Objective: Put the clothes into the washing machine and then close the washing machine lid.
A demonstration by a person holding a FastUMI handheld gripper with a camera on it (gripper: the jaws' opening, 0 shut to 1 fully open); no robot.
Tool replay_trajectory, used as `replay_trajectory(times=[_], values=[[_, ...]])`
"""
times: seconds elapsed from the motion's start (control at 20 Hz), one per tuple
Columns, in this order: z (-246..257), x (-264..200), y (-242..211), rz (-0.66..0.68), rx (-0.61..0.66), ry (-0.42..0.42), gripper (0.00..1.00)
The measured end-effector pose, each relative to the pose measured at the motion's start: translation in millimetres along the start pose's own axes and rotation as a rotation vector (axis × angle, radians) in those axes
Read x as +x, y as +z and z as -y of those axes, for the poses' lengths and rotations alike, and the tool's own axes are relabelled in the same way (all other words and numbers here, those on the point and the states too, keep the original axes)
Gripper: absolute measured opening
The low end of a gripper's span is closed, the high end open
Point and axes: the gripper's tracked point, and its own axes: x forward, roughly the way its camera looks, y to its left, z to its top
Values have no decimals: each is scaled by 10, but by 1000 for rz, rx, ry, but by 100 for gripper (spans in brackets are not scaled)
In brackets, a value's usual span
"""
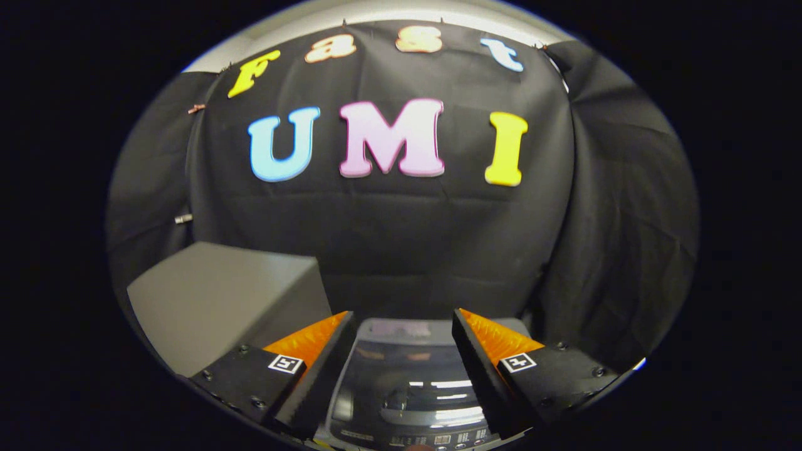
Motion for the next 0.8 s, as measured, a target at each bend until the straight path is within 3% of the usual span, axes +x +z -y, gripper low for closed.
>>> replay_trajectory(times=[0.25,0.5,0.65,0.8], values=[[-452,-582,810,241,32,2,98],[-893,-988,885,292,38,19,98],[-866,-1061,929,315,-30,-32,98],[-837,-1066,951,314,-20,-58,98]])
